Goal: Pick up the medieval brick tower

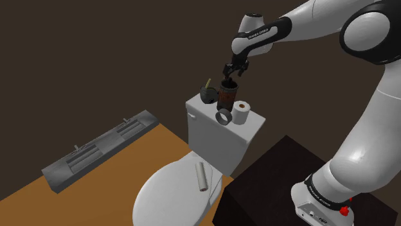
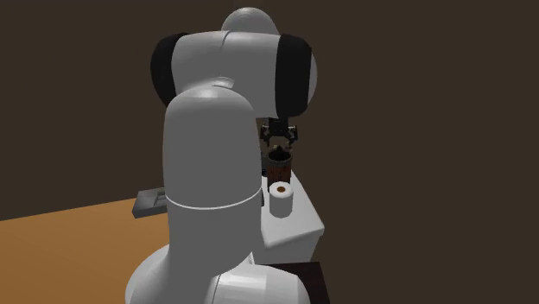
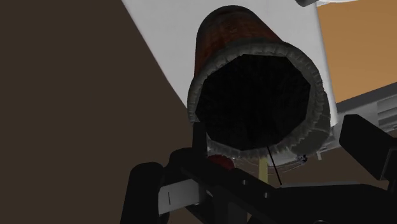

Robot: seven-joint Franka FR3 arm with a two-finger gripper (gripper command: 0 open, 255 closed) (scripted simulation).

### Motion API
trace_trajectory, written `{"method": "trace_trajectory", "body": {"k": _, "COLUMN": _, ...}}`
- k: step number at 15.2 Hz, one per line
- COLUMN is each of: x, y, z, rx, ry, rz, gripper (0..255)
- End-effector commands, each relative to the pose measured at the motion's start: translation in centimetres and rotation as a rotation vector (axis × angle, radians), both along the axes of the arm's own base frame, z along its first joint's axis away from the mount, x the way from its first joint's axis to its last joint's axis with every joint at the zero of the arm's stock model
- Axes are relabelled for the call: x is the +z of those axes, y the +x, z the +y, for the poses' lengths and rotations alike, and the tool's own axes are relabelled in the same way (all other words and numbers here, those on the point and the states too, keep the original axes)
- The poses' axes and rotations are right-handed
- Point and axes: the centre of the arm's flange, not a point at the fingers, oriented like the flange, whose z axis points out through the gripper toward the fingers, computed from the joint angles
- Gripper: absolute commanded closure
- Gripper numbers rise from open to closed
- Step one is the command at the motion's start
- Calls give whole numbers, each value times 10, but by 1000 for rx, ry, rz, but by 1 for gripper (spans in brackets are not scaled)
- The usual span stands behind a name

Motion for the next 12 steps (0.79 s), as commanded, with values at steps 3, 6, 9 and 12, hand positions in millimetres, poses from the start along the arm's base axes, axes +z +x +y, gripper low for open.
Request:
{"method": "trace_trajectory", "body": {"k": 3, "x": -20, "y": 0, "z": 0, "rx": -1, "ry": 0, "rz": -1, "gripper": 0}}
{"method": "trace_trajectory", "body": {"k": 6, "x": -24, "y": 0, "z": -1, "rx": -1, "ry": 0, "rz": -1, "gripper": 255}}
{"method": "trace_trajectory", "body": {"k": 9, "x": -24, "y": 1, "z": -1, "rx": -1, "ry": 0, "rz": -1, "gripper": 255}}
{"method": "trace_trajectory", "body": {"k": 12, "x": -24, "y": 1, "z": -1, "rx": -1, "ry": 0, "rz": -1, "gripper": 255}}
